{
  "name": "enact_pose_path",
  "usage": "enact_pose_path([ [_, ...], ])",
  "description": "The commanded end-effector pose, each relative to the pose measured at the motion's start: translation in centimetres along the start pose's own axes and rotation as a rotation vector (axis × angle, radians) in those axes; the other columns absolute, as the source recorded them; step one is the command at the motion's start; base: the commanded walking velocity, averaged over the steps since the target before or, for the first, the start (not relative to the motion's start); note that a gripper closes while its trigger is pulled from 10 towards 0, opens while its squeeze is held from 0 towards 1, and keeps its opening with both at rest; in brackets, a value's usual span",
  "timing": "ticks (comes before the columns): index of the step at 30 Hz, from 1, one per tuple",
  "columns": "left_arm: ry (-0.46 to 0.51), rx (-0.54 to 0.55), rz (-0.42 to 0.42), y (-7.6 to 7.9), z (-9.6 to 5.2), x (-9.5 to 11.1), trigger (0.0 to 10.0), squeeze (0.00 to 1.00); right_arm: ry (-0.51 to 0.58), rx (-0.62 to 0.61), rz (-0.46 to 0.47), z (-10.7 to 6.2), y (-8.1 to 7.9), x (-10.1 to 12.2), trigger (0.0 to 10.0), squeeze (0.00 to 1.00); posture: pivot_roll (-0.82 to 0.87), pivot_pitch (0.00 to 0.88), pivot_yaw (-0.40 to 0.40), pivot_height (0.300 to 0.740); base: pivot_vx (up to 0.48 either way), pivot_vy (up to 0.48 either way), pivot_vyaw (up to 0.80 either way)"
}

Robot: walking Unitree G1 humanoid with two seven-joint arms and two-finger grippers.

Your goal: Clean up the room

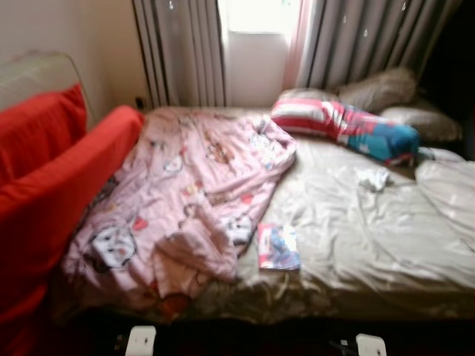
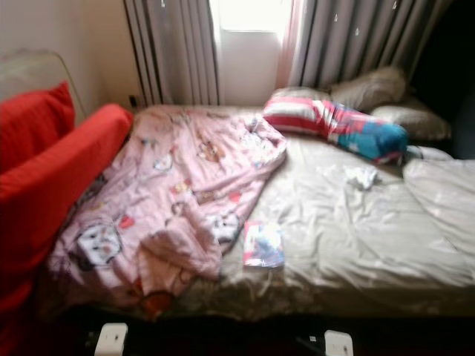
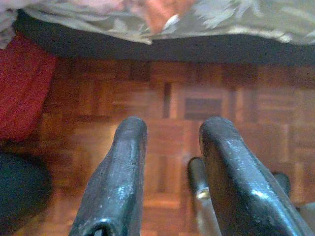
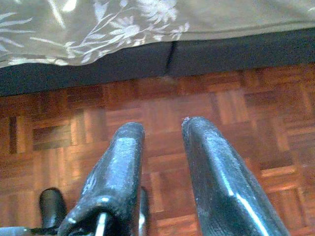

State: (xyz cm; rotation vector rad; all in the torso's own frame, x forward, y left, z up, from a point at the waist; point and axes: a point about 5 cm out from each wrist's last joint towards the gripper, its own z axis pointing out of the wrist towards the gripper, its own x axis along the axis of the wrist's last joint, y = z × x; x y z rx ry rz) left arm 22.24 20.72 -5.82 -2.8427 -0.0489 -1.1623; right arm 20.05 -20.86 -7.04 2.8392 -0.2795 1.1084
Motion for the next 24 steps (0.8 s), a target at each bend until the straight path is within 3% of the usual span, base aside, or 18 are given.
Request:
enact_pose_path([
  [1, -0.001, -0.014, -0.013, 0.42, -0.02, -0.21, 10.0, 0.00, -0.015, -0.017, 0.005, -0.14, 0.61, -0.45, 10.0, 0.00, -0.08, 0.038, 0.013, 0.740, 0.000, 0.000, 0.00],
  [24, -0.011, -0.024, -0.005, 0.41, 0.00, -0.20, 10.0, 0.00, -0.009, -0.002, -0.020, -0.10, 0.50, -0.28, 10.0, 0.00, -0.08, 0.044, 0.014, 0.740, 0.000, 0.000, 0.00],
])
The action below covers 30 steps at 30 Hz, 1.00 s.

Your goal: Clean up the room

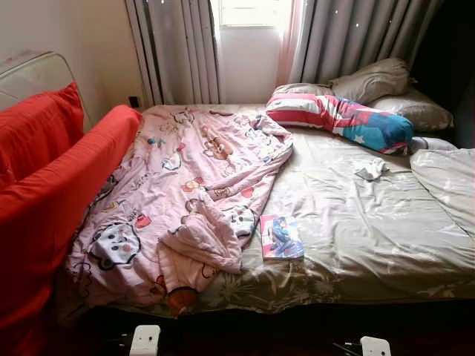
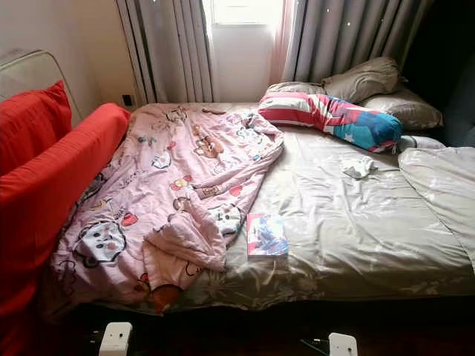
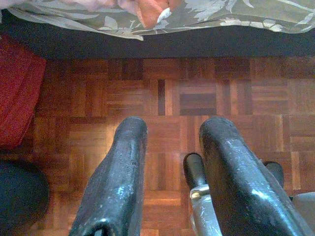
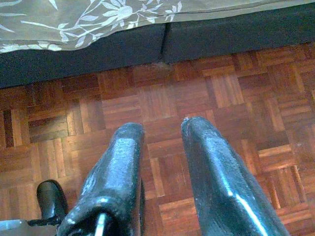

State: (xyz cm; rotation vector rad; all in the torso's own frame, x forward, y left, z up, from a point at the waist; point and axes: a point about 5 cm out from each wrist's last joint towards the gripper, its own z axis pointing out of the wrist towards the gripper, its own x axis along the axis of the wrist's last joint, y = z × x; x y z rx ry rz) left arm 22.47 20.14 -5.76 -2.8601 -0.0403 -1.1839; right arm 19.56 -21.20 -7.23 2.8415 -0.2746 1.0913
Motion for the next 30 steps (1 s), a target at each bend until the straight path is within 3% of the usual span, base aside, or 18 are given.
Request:
enact_pose_path([
  [1, -0.019, 0.001, -0.001, -0.18, -0.09, -0.41, 10.0, 0.00, 0.002, 0.002, -0.017, 0.03, 0.07, 0.16, 10.0, 0.00, -0.08, 0.044, 0.014, 0.740, 0.000, 0.000, 0.00],
  [10, -0.021, -0.001, 0.002, -0.17, -0.08, -0.40, 10.0, 0.00, 0.004, 0.008, -0.027, 0.05, 0.05, 0.22, 10.0, 0.00, -0.08, 0.042, 0.015, 0.740, 0.109, 0.000, 0.00],
  [15, -0.021, -0.004, 0.003, -0.16, -0.08, -0.42, 10.0, 0.00, 0.004, 0.009, -0.030, 0.04, 0.04, 0.20, 10.0, 0.00, -0.08, 0.040, 0.015, 0.740, 0.265, 0.000, 0.54],
  [30, -0.023, -0.008, 0.009, -0.20, -0.11, -0.51, 10.0, 0.00, 0.004, 0.008, -0.005, 0.00, 0.01, 0.06, 10.0, 0.00, -0.08, 0.031, 0.017, 0.740, 0.000, 0.000, 0.03],
])
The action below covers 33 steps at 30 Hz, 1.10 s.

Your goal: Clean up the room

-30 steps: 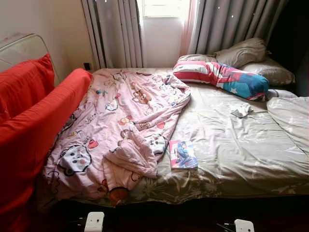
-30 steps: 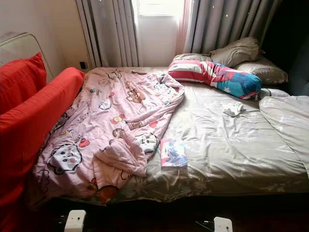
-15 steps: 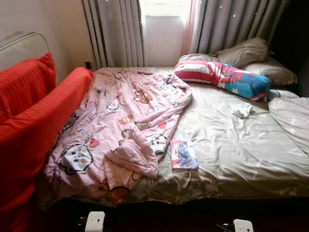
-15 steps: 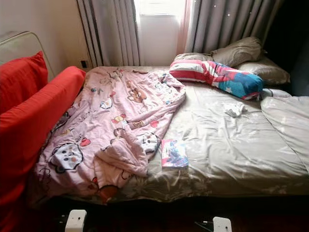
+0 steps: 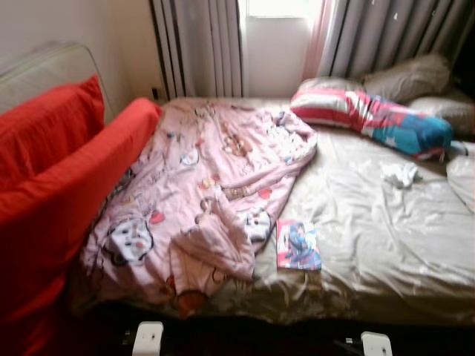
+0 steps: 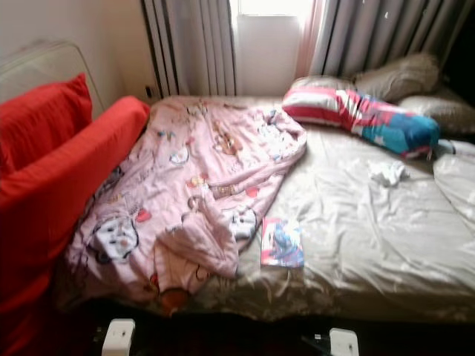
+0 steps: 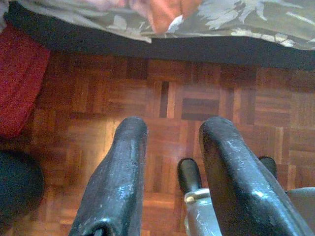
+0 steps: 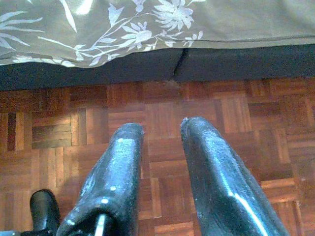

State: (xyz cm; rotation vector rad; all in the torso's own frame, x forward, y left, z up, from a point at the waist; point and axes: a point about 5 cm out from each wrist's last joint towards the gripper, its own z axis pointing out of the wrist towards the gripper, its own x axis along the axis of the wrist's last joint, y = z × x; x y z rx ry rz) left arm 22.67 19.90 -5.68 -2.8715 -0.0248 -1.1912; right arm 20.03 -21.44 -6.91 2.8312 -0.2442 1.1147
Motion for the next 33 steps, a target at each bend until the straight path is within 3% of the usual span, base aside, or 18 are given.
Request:
enact_pose_path([
  [1, -0.024, 0.008, 0.005, -0.43, -0.19, -0.69, 10.0, 0.00, -0.012, 0.004, 0.014, -0.11, -0.16, -0.51, 10.0, 0.00, -0.08, 0.031, 0.018, 0.740, 0.000, 0.000, 0.00],
  [27, -0.023, 0.007, -0.001, -0.45, -0.17, -0.63, 10.0, 0.00, -0.007, 0.011, 0.008, -0.09, -0.22, -0.40, 10.0, 0.00, -0.08, 0.037, 0.017, 0.740, 0.000, 0.000, 0.00],
  [33, -0.023, 0.007, -0.002, -0.46, -0.17, -0.62, 10.0, 0.00, -0.007, 0.013, 0.004, -0.08, -0.24, -0.38, 10.0, 0.00, -0.08, 0.039, 0.017, 0.740, 0.244, 0.000, 0.00],
])
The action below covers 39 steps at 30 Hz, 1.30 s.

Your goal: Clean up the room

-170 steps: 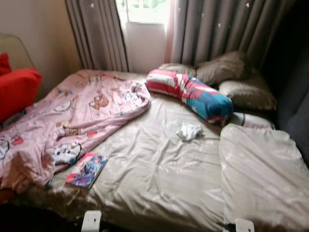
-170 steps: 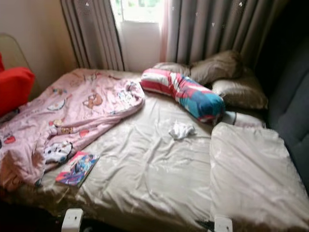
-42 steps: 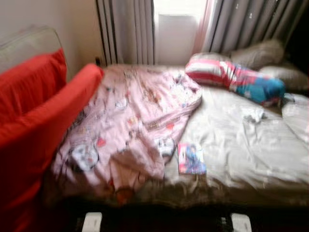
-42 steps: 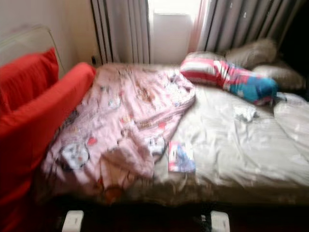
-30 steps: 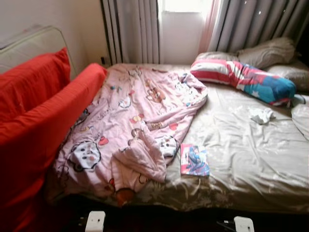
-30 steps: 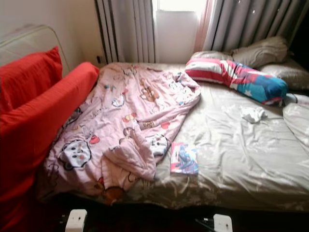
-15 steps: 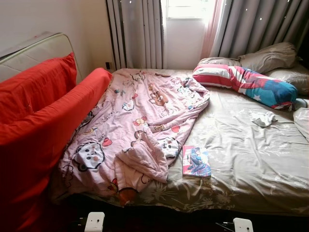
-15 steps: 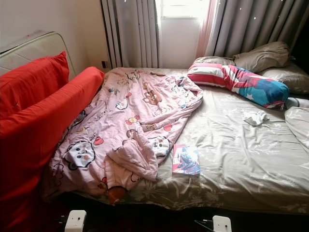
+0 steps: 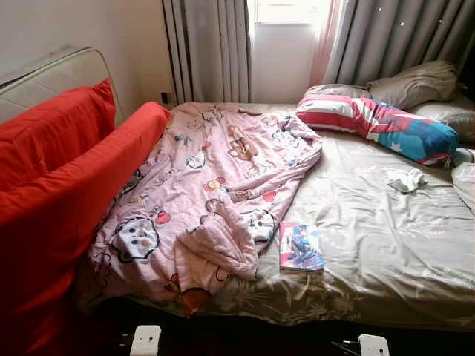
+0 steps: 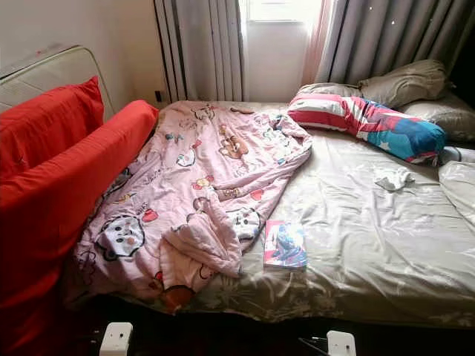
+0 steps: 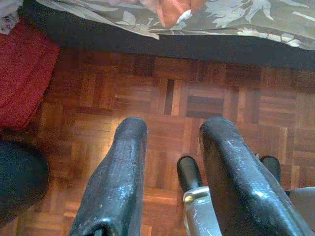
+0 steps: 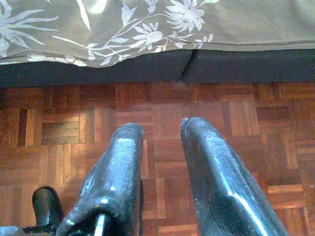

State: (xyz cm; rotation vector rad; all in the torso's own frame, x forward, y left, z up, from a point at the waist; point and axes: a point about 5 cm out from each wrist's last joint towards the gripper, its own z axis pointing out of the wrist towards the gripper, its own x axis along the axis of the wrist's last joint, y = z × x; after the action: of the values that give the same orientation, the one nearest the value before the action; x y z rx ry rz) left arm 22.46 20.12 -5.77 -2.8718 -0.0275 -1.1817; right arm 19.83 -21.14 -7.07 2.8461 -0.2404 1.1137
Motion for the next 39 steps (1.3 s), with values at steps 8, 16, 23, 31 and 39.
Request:
enact_pose_path([
  [8, -0.017, 0.002, -0.005, -0.23, -0.09, -0.40, 10.0, 0.00, -0.003, 0.003, -0.011, -0.01, 0.03, -0.06, 10.0, 0.00, -0.07, 0.040, 0.017, 0.740, 0.263, 0.000, 0.00],
  [16, -0.018, 0.003, -0.005, -0.23, -0.09, -0.40, 10.0, 0.00, -0.004, 0.003, -0.010, -0.01, 0.02, -0.07, 10.0, 0.00, -0.07, 0.041, 0.017, 0.740, 0.268, 0.000, 0.00],
  [23, -0.018, 0.003, -0.006, -0.23, -0.09, -0.40, 10.0, 0.00, -0.002, 0.003, -0.007, -0.01, 0.02, -0.05, 10.0, 0.00, -0.07, 0.041, 0.017, 0.740, 0.266, 0.000, 0.00],
  [31, -0.018, 0.002, -0.005, -0.24, -0.10, -0.41, 10.0, 0.00, 0.000, 0.004, -0.004, -0.02, 0.00, -0.05, 10.0, 0.00, -0.07, 0.040, 0.017, 0.740, 0.269, 0.000, 0.00],
  [39, -0.018, 0.001, -0.003, -0.26, -0.11, -0.43, 10.0, 0.00, 0.002, 0.002, 0.003, -0.03, -0.01, -0.09, 10.0, 0.00, -0.07, 0.037, 0.020, 0.740, 0.268, 0.000, 0.00],
])
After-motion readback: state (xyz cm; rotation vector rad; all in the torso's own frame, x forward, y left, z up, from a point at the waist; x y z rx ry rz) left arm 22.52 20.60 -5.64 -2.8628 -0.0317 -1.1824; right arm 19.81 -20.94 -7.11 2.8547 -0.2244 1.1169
